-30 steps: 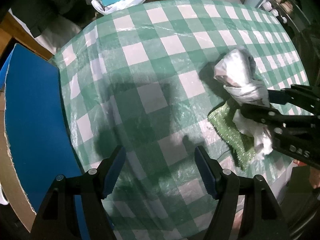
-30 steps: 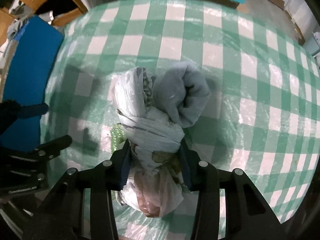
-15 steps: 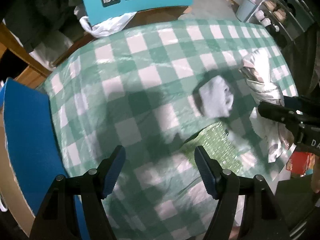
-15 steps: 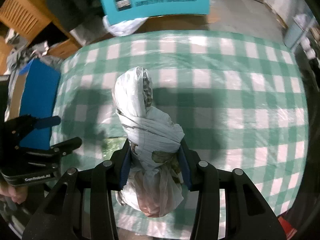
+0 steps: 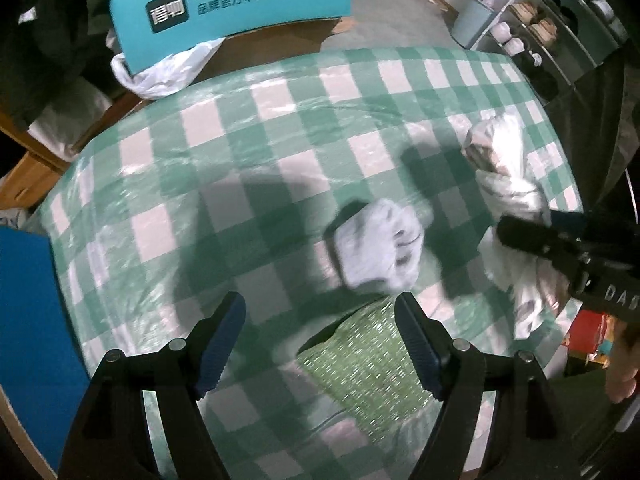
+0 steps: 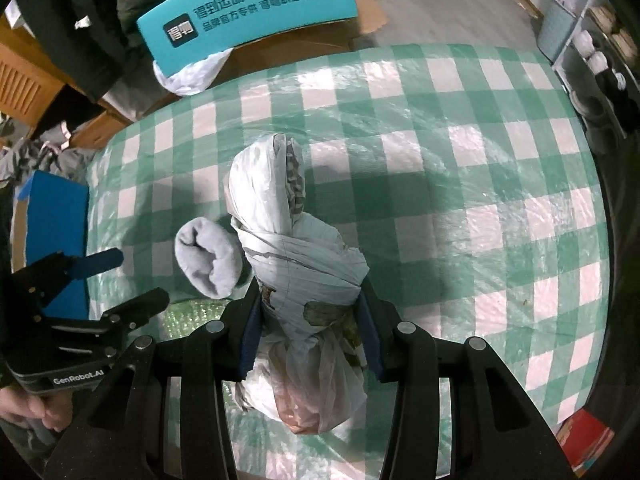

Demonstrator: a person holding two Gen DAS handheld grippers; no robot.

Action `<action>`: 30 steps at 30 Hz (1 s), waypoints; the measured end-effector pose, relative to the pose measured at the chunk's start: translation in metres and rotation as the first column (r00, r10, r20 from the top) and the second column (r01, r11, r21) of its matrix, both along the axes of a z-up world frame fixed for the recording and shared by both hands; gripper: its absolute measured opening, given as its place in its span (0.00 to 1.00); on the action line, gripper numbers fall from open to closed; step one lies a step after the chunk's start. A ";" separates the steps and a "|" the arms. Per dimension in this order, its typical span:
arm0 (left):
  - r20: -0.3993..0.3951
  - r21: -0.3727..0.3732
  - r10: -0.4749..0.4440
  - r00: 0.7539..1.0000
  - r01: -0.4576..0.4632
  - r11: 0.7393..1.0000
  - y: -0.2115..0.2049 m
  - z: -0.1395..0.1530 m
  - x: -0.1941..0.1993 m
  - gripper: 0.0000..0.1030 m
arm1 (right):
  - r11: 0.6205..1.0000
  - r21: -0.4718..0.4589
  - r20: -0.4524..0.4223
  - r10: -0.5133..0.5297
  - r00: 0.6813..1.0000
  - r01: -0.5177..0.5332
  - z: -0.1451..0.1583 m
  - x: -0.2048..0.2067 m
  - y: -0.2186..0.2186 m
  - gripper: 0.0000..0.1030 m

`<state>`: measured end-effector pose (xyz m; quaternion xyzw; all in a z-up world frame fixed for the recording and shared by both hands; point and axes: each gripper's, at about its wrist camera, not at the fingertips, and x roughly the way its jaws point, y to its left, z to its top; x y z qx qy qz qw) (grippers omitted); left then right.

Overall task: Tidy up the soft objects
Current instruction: 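Grasp the light grey sock with the left gripper while the right gripper holds the white bag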

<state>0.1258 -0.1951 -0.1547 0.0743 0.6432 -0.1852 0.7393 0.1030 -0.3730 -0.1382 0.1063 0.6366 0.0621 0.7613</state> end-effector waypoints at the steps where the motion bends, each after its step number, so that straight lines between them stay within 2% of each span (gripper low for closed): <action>1: 0.001 -0.006 -0.003 1.000 0.003 1.000 -0.003 0.000 0.001 0.78 | 1.000 -0.002 -0.002 -0.001 1.000 0.001 -0.001 0.000 -0.002 0.41; 9: -0.017 -0.066 0.011 1.000 -0.012 0.998 -0.026 -0.002 0.013 0.79 | 1.000 -0.012 -0.008 -0.021 1.000 0.021 -0.004 0.000 -0.011 0.41; 12: -0.026 -0.062 0.010 1.000 -0.012 0.998 -0.033 -0.009 0.017 0.82 | 1.000 -0.011 -0.005 -0.025 1.000 0.025 -0.003 -0.002 -0.014 0.41; 18: -0.072 -0.060 0.048 0.996 -0.052 0.997 -0.037 -0.030 0.024 0.82 | 0.999 -0.012 -0.005 -0.039 0.999 0.039 -0.004 -0.005 -0.019 0.41; 25: -0.083 -0.054 0.061 0.995 -0.065 0.996 -0.036 -0.045 0.026 0.81 | 0.999 -0.017 -0.012 -0.037 0.999 0.037 -0.006 -0.006 -0.017 0.41; 26: -0.071 -0.058 0.060 0.996 -0.064 0.996 -0.036 -0.044 0.025 0.79 | 0.999 -0.018 -0.011 -0.035 0.999 0.035 -0.006 -0.006 -0.016 0.41; 29: -0.049 -0.053 0.039 0.998 -0.042 0.998 -0.036 -0.042 0.024 0.55 | 0.999 -0.022 -0.013 -0.025 1.000 0.025 -0.007 -0.004 -0.013 0.41; 30: -0.059 -0.057 0.034 0.998 -0.037 0.998 -0.036 -0.043 0.024 0.44 | 1.000 -0.022 -0.013 -0.021 1.000 0.021 -0.007 -0.004 -0.012 0.41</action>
